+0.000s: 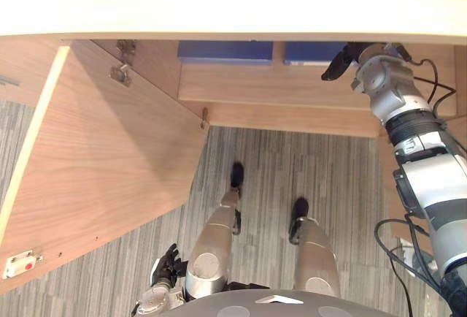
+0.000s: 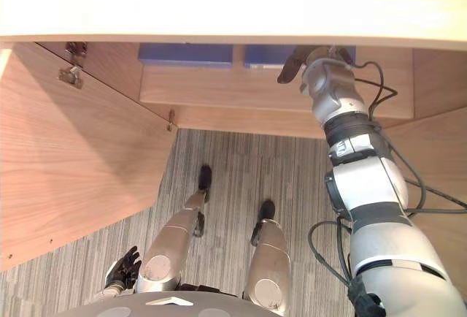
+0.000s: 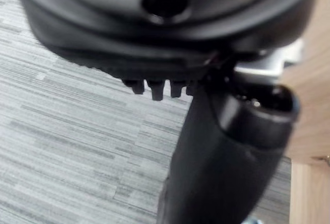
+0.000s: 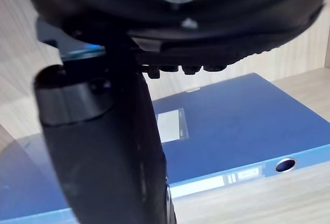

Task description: Walk over to the cabinet, pick up the folder, carry it to the office cabinet, place the folder inside the office cabinet, then close the office cabinet door

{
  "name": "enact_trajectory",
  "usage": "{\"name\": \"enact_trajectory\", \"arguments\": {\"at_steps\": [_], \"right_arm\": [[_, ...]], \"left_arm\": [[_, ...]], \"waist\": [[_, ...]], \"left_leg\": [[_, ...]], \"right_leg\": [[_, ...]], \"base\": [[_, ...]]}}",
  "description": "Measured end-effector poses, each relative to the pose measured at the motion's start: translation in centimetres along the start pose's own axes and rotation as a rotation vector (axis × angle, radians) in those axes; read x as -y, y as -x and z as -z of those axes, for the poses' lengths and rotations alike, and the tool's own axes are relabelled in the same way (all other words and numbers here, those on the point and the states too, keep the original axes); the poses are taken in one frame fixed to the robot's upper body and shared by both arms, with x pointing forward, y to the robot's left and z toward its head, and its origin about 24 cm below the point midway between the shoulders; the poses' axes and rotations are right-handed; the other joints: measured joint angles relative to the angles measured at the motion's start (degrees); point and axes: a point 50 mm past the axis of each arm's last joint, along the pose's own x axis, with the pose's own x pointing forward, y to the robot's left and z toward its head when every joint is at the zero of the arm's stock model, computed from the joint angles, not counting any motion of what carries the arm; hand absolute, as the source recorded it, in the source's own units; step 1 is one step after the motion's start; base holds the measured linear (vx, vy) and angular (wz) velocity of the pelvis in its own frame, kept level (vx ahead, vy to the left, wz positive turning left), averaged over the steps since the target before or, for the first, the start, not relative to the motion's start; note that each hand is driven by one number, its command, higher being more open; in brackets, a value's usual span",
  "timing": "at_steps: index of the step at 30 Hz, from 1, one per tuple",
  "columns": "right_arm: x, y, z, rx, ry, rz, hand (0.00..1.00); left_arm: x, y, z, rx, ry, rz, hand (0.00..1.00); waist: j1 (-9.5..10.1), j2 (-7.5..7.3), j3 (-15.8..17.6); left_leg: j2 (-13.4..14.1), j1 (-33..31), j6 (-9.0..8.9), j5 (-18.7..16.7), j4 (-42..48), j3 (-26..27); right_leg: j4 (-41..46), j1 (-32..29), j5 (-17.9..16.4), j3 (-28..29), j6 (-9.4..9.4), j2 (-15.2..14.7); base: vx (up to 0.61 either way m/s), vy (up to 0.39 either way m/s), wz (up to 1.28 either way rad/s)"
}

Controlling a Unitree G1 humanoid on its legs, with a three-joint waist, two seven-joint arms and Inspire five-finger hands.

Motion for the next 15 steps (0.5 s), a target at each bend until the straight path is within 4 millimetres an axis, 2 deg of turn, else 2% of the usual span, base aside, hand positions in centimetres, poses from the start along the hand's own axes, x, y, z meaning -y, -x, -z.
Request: {"name": "enact_trajectory", "arguments": {"at_steps": [4,7,9,10,11,12,15], "right_arm": [[-3.0,0.6,0.1,-0.011,-0.025,-0.063,1.00],[-5.5,1.3,0.0,-0.017,-0.067,-0.118,1.00],[-8.4,2.4,0.0,-0.020,-0.089,-0.187,1.00],[-10.7,3.4,-0.1,-0.021,-0.108,-0.242,1.00],[-14.0,5.2,-0.1,-0.025,-0.133,-0.327,1.00],[-16.2,6.6,-0.2,-0.026,-0.157,-0.389,1.00],[-20.7,10.2,-0.1,-0.049,-0.216,-0.534,1.00]], "left_arm": [[-0.5,0.2,1.3,-0.059,-0.021,-0.015,1.00],[-0.9,0.3,1.6,-0.077,-0.044,-0.022,1.00],[-1.1,0.4,2.3,-0.108,-0.058,-0.030,1.00],[-1.3,0.5,2.6,-0.124,-0.056,-0.038,1.00],[-1.5,0.6,3.3,-0.152,-0.049,-0.043,1.00],[-1.6,0.8,3.7,-0.168,-0.052,-0.046,1.00],[-1.9,1.0,4.3,-0.198,-0.057,-0.053,1.00]], "waist": [[-0.10,-0.57,-3.66],[-0.04,-1.01,-4.68],[-0.04,-1.60,-7.21],[0.03,-2.04,-8.37],[0.04,-2.29,-9.69],[0.02,-2.56,-11.02],[-0.09,-2.72,-11.81]], "left_leg": [[0.30,2.32,-0.39,0.61,-2.39,-0.71],[0.72,4.11,-0.67,0.40,-2.39,-1.11],[0.87,4.27,-0.83,0.27,-2.39,-1.54],[0.87,5.06,-1.24,-0.04,-2.39,-1.47],[0.90,6.27,-1.72,-0.58,-2.39,-1.44],[1.04,6.47,-1.53,-0.75,-2.39,-1.41],[1.42,7.79,-1.77,-1.64,-2.39,-1.00]], "right_leg": [[-1.03,2.28,-0.34,-1.08,-0.23,0.34],[-2.30,4.79,-0.33,-1.62,-0.30,0.80],[-3.41,5.65,-0.33,-2.11,-0.28,1.01],[-4.04,6.48,-0.30,-2.04,-0.23,1.04],[-5.83,8.36,0.08,-1.98,-0.02,1.25],[-7.29,9.12,0.60,-1.85,0.07,1.60],[-11.33,11.81,2.63,-1.20,0.23,2.42]], "base": [[0.06,-0.048,0.08],[0.05,-0.054,0.08],[0.05,-0.038,0.06],[0.07,-0.029,0.00],[0.09,-0.025,-0.04],[0.08,-0.009,-0.11],[0.04,0.002,-0.15]]}}
